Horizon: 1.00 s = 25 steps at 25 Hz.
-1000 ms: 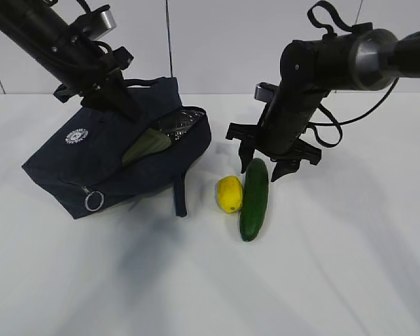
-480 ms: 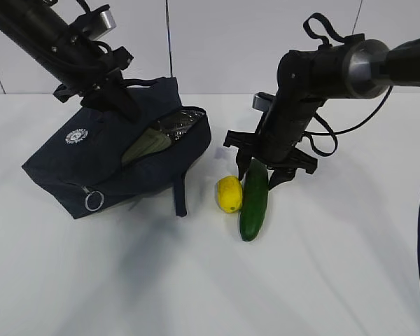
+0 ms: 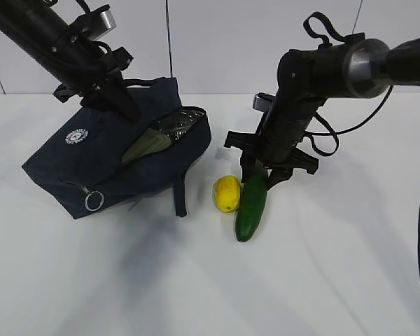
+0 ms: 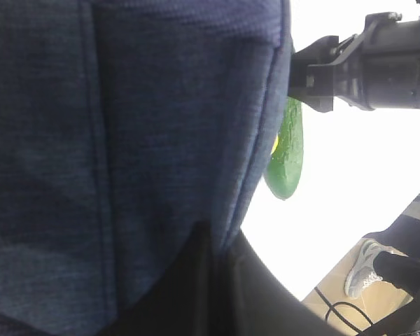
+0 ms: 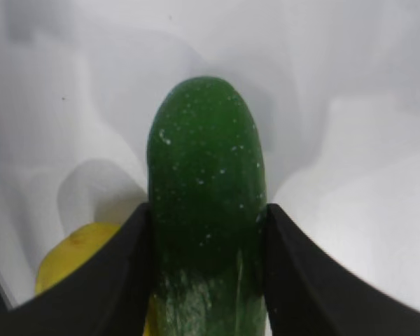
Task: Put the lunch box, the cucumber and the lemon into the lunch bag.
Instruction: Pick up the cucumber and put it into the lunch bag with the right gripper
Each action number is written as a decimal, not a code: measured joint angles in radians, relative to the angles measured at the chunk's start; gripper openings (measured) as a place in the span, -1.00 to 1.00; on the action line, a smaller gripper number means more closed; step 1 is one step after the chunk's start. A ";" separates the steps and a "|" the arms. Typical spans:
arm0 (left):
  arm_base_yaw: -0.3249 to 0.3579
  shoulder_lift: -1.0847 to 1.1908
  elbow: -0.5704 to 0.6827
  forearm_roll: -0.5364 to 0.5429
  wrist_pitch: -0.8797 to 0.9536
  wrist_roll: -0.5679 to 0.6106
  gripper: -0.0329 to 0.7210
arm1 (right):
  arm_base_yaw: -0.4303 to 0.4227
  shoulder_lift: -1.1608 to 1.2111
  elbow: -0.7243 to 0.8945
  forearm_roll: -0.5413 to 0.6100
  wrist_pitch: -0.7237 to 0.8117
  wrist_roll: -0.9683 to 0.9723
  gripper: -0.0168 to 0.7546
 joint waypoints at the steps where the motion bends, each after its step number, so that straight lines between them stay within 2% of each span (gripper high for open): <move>1: 0.000 0.000 0.000 0.002 0.000 0.006 -0.94 | 0.000 0.000 -0.002 0.000 0.010 0.000 -0.09; 7: 0.027 0.000 0.000 0.002 0.000 0.023 -0.94 | 0.000 0.000 -0.077 0.030 0.152 -0.076 -0.10; 13: 0.043 0.000 0.000 0.002 0.000 0.024 -0.94 | 0.000 0.000 -0.181 0.150 0.257 -0.200 -0.10; 19: 0.043 0.000 0.000 0.016 -0.004 0.028 -0.94 | 0.000 0.000 -0.305 0.221 0.336 -0.245 -0.10; 25: 0.043 0.000 0.000 0.027 -0.025 0.028 -0.94 | 0.000 0.000 -0.385 0.394 0.340 -0.333 -0.10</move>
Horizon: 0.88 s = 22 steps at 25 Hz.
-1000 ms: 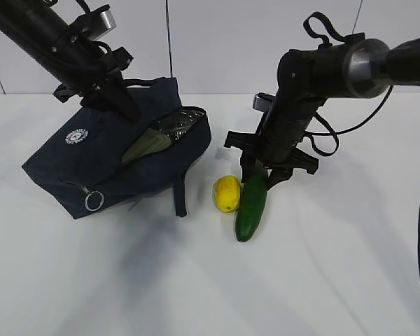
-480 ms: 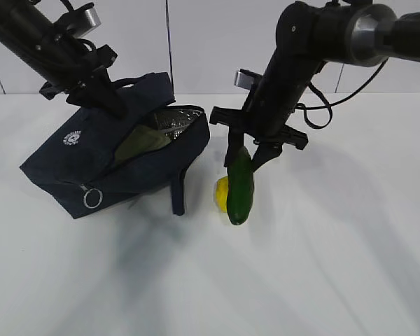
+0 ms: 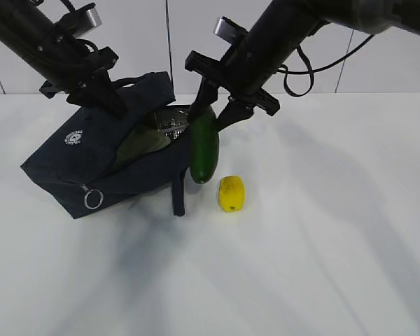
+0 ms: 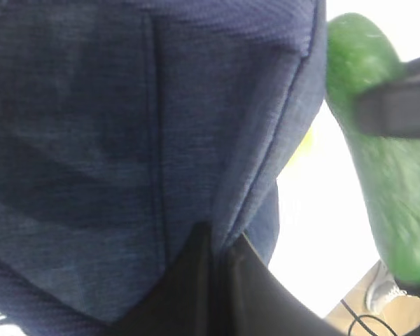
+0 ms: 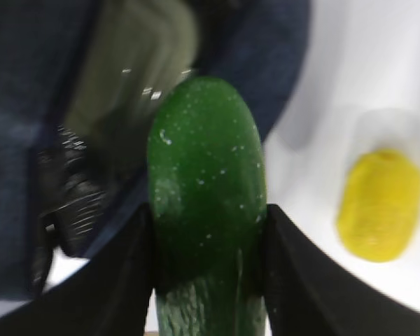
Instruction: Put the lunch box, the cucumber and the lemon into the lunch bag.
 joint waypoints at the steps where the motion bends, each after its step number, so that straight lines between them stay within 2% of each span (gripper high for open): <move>1: 0.000 0.000 0.000 0.000 -0.002 0.000 -0.94 | 0.000 0.000 -0.002 0.028 0.000 -0.014 -0.10; 11: 0.003 0.002 0.000 -0.148 0.004 0.012 -0.94 | 0.004 0.068 -0.004 0.273 -0.045 -0.075 -0.10; 22: 0.006 0.002 0.000 -0.186 0.020 0.017 -0.94 | 0.004 0.117 -0.004 0.347 -0.315 -0.109 -0.10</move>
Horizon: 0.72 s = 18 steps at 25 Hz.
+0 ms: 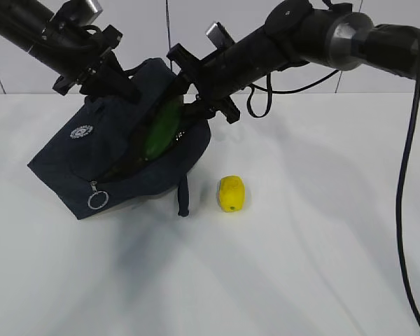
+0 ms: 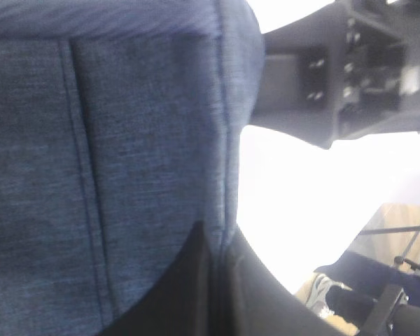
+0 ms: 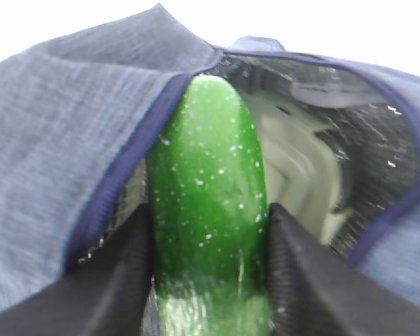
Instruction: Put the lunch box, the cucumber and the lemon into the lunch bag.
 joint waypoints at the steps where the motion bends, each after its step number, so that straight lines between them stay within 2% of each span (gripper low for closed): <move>1: 0.000 0.000 0.000 0.000 -0.002 0.000 -0.94 | 0.000 0.000 0.000 0.000 -0.012 0.000 -0.10; 6: 0.000 0.000 0.000 -0.007 -0.005 0.000 -0.94 | 0.017 0.003 0.000 -0.002 -0.060 -0.006 -0.01; 12: 0.000 0.000 0.000 -0.016 -0.017 0.000 -0.94 | 0.026 0.005 0.000 -0.002 -0.093 -0.025 0.34; 18: 0.000 0.000 0.000 0.014 -0.025 0.000 -0.94 | 0.026 0.005 0.000 -0.002 -0.065 -0.105 0.39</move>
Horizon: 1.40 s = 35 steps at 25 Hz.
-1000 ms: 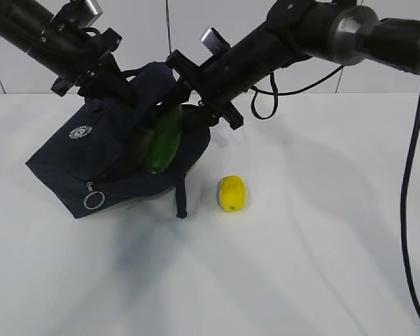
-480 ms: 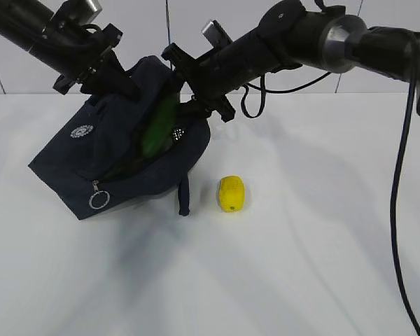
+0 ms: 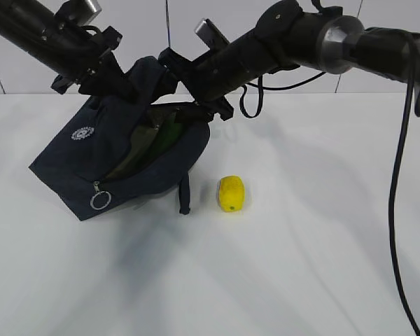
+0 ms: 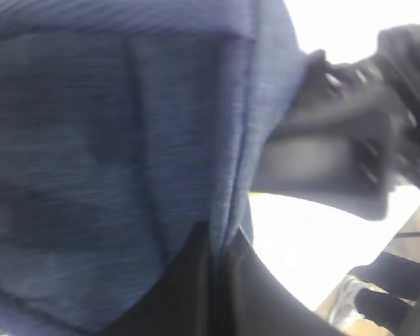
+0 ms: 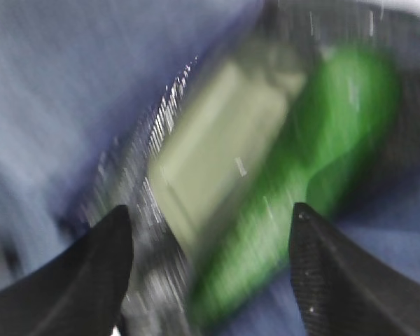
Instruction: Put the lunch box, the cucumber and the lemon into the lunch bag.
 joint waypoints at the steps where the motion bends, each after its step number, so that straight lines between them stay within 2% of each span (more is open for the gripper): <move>1: 0.000 0.000 0.000 0.010 0.000 0.000 -0.94 | 0.000 0.000 0.000 0.000 0.014 -0.028 0.39; 6: 0.021 0.000 0.000 0.046 0.000 0.000 -0.94 | -0.002 0.000 0.000 -0.012 0.101 -0.132 0.39; 12: 0.059 0.000 0.000 0.118 -0.023 -0.007 -0.94 | -0.002 0.000 0.000 -0.073 0.222 -0.137 0.39; 20: 0.111 0.000 0.000 0.194 -0.025 -0.033 -0.94 | -0.002 -0.084 -0.002 -0.157 0.300 -0.094 0.39; 23: 0.121 0.000 0.000 0.207 -0.027 -0.035 -0.94 | -0.002 -0.116 -0.004 -0.266 0.366 -0.027 0.39; 28: 0.128 0.000 0.000 0.211 -0.027 -0.035 -0.94 | -0.002 -0.126 -0.004 -0.501 0.383 0.101 0.39; 35: 0.128 0.000 0.000 0.213 -0.031 -0.036 -0.94 | 0.031 -0.126 -0.004 -0.662 0.383 0.268 0.39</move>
